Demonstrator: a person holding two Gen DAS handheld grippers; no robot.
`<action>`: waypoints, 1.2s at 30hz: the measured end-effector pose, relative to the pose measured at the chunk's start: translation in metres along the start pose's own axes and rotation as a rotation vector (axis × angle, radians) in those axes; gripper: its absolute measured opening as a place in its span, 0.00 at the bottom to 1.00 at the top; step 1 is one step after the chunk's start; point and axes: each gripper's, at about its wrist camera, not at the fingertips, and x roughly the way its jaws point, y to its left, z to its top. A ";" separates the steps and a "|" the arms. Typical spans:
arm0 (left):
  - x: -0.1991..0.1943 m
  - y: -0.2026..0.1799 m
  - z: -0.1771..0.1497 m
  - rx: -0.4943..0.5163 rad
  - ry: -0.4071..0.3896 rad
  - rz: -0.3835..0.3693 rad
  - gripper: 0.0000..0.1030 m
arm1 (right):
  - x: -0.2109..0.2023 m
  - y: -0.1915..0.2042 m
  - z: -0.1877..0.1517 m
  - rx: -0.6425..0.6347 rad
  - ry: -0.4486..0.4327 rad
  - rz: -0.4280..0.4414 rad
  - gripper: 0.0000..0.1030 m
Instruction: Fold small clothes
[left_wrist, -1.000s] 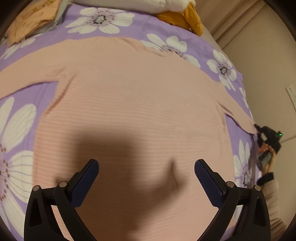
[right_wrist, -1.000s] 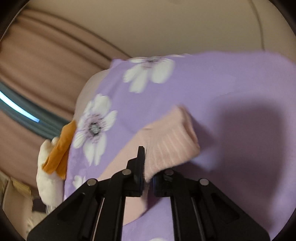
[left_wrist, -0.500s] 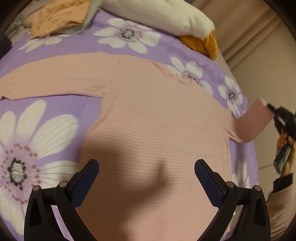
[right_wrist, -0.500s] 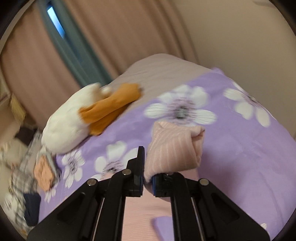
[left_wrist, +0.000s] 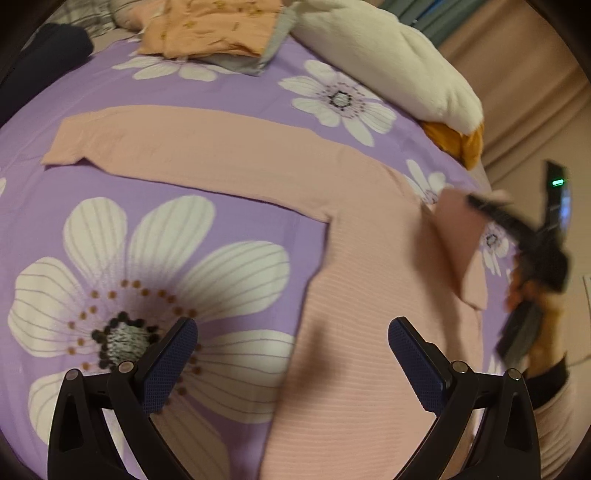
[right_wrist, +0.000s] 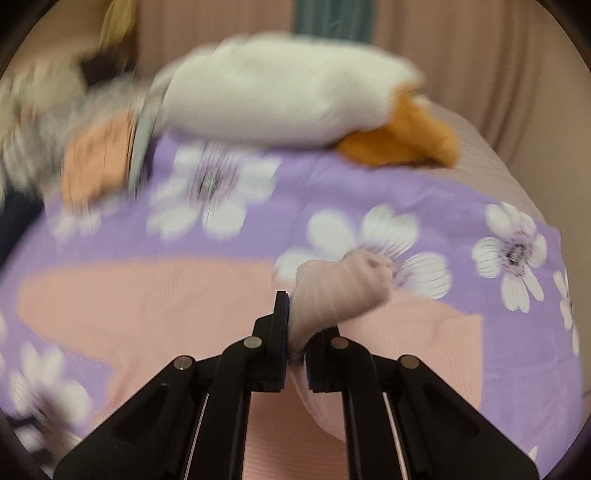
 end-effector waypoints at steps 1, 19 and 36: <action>0.000 0.003 0.001 -0.005 0.000 0.000 0.99 | 0.008 0.011 -0.007 -0.028 0.019 -0.001 0.08; 0.022 -0.044 0.046 0.061 -0.070 -0.144 0.99 | -0.052 -0.067 -0.059 0.198 -0.067 0.364 0.76; 0.157 -0.119 0.098 0.044 0.032 -0.296 0.60 | -0.085 -0.165 -0.184 0.600 -0.077 0.339 0.71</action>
